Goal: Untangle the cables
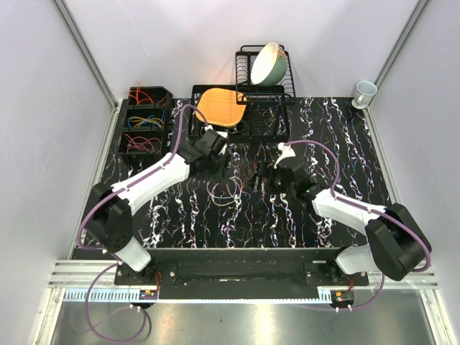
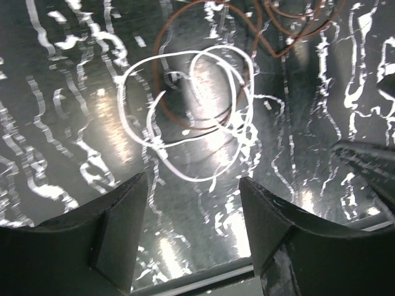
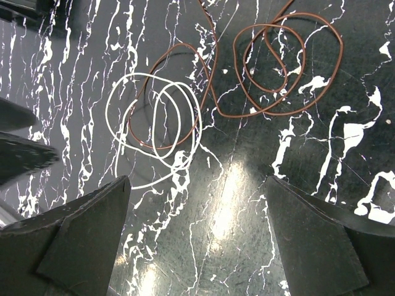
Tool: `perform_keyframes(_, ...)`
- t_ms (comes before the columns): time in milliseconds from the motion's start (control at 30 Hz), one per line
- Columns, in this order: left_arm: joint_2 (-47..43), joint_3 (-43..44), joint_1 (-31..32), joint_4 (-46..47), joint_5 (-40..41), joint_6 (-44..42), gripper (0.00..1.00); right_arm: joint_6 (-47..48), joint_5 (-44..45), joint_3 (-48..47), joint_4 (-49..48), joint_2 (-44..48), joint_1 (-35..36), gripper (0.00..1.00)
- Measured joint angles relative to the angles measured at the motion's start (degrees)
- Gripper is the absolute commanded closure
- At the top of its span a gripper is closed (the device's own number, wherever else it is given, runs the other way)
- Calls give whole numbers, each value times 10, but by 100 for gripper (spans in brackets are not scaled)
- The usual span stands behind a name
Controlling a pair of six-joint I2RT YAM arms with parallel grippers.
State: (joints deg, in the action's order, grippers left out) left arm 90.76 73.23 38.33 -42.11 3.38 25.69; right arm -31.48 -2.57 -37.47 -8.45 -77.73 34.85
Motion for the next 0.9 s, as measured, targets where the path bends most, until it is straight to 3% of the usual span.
perform_keyframes(533,69,-78,79,111,17,149,46,-1,1,0,2,0,0,4)
perform_keyframes(900,109,-85,92,156,73,184,48,-1,1,0,2,0,0,4)
